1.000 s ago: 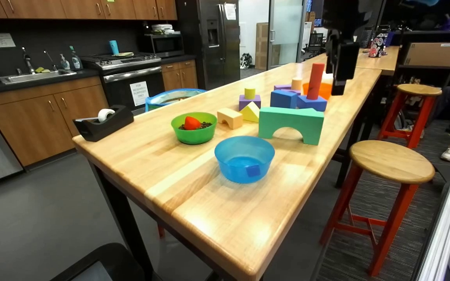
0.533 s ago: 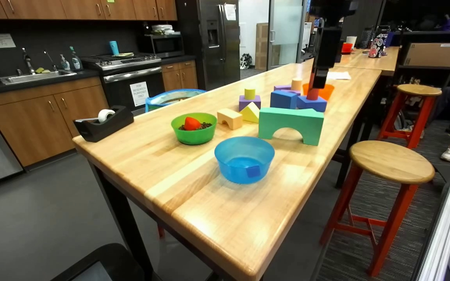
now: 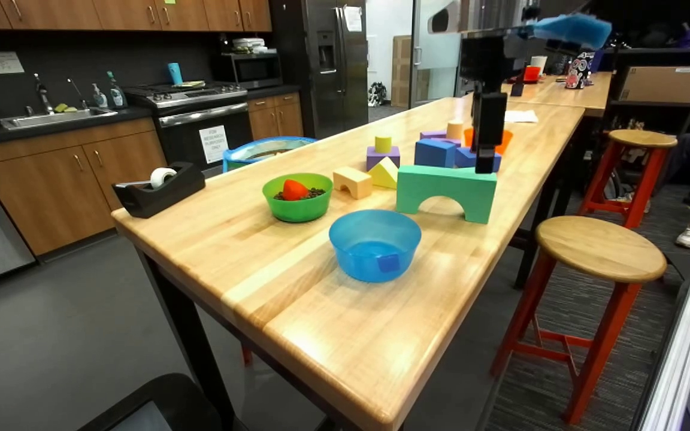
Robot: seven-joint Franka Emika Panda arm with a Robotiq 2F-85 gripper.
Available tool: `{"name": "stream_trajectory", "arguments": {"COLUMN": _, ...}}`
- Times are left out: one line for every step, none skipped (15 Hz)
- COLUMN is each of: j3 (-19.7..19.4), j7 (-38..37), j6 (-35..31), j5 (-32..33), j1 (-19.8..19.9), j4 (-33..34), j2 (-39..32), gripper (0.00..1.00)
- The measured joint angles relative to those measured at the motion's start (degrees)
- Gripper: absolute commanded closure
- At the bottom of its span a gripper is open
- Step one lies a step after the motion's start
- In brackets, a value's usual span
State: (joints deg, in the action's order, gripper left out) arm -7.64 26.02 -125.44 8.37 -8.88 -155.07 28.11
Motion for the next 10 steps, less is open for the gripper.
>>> {"name": "stream_trajectory", "arguments": {"j3": 0.18, "j7": 0.13, "j6": -0.43, "j5": 0.00, "j1": 0.00, "j4": 0.03, "j2": -1.65, "gripper": 0.00}}
{"name": "stream_trajectory", "arguments": {"j3": 0.43, "j7": 0.13, "j6": -0.82, "j5": 0.00, "j1": 0.00, "j4": 0.07, "j2": -3.08, "gripper": 0.00}}
{"name": "stream_trajectory", "arguments": {"j3": 0.73, "j7": 0.13, "j6": -1.27, "j5": 0.00, "j1": 0.00, "j4": 0.13, "j2": -4.35, "gripper": 0.00}}
{"name": "stream_trajectory", "arguments": {"j3": 1.07, "j7": 0.13, "j6": -1.66, "j5": 0.00, "j1": 0.00, "j4": 0.30, "j2": -5.49, "gripper": 0.00}}
{"name": "stream_trajectory", "arguments": {"j3": 1.43, "j7": 0.08, "j6": -1.79, "j5": 0.00, "j1": 0.06, "j4": 0.76, "j2": -6.30, "gripper": 0.00}}
{"name": "stream_trajectory", "arguments": {"j3": 1.76, "j7": 0.08, "j6": -1.79, "j5": 0.00, "j1": 0.15, "j4": 1.30, "j2": -6.82, "gripper": 0.00}}
{"name": "stream_trajectory", "arguments": {"j3": 2.05, "j7": 0.08, "j6": -1.79, "j5": 0.00, "j1": 0.24, "j4": 1.67, "j2": -7.27, "gripper": 0.00}}
{"name": "stream_trajectory", "arguments": {"j3": 2.24, "j7": 0.08, "j6": -1.79, "j5": 0.00, "j1": 0.27, "j4": 2.05, "j2": -7.70, "gripper": 0.00}}
{"name": "stream_trajectory", "arguments": {"j3": 2.43, "j7": 0.02, "j6": -1.79, "j5": 0.00, "j1": 0.32, "j4": 2.41, "j2": -8.10, "gripper": 0.00}}
{"name": "stream_trajectory", "arguments": {"j3": 2.64, "j7": -0.02, "j6": -1.79, "j5": 0.00, "j1": 0.47, "j4": 2.73, "j2": -8.45, "gripper": 0.00}}
